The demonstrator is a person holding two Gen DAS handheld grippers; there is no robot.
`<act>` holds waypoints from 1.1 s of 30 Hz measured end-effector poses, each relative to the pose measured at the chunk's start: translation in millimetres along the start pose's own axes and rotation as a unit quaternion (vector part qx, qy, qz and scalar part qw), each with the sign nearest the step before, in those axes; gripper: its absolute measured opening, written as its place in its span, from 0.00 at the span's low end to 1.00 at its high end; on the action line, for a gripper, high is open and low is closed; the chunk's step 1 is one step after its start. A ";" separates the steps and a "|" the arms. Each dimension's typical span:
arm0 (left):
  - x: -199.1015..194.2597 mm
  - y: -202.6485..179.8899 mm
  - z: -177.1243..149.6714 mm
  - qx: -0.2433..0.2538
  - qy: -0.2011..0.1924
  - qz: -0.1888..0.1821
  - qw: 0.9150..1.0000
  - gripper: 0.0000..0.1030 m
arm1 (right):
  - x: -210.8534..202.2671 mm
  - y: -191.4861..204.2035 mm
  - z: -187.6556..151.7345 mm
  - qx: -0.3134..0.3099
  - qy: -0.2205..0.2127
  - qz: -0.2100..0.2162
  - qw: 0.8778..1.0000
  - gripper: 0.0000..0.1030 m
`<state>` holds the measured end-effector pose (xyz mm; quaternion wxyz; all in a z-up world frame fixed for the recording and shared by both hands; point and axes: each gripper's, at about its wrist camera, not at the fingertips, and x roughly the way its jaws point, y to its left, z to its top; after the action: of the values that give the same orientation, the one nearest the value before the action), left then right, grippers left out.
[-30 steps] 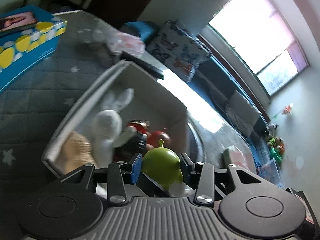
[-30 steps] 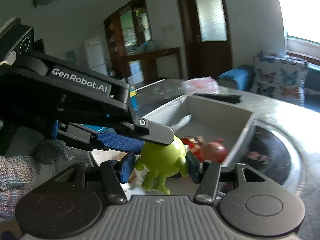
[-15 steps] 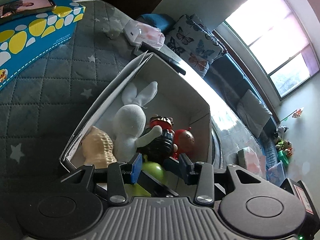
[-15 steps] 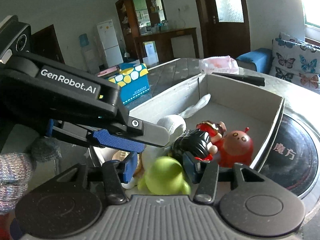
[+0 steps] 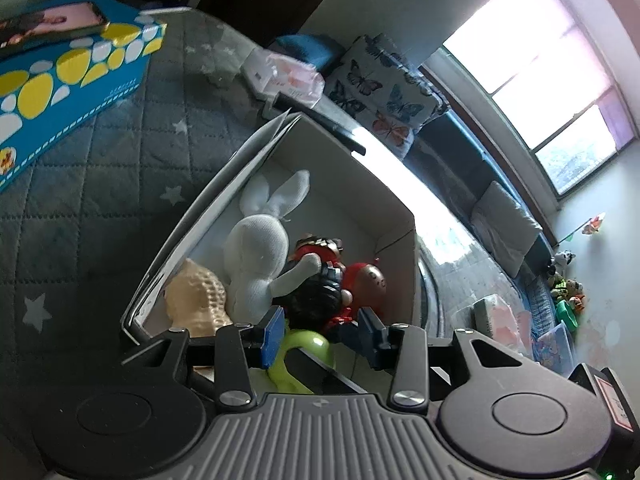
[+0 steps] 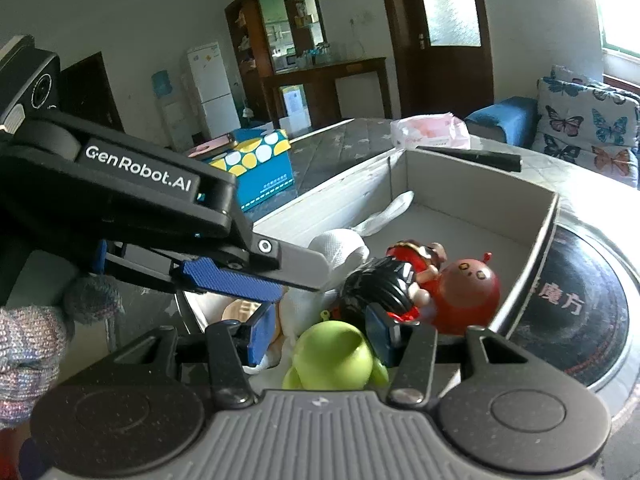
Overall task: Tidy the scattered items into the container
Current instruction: 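Open the left gripper to release the green figure and withdraw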
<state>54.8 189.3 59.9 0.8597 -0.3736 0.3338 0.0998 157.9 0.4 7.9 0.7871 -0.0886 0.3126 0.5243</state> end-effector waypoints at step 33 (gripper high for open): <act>-51.3 -53.6 -74.0 0.203 -0.081 0.025 0.975 0.42 | -98.2 -5.4 -47.3 0.073 -0.086 -0.098 0.989 1.00</act>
<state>1.6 103.3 87.2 0.9391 -0.1733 0.2856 0.0809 118.8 -99.7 27.0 0.8629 -0.0156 0.2708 0.4263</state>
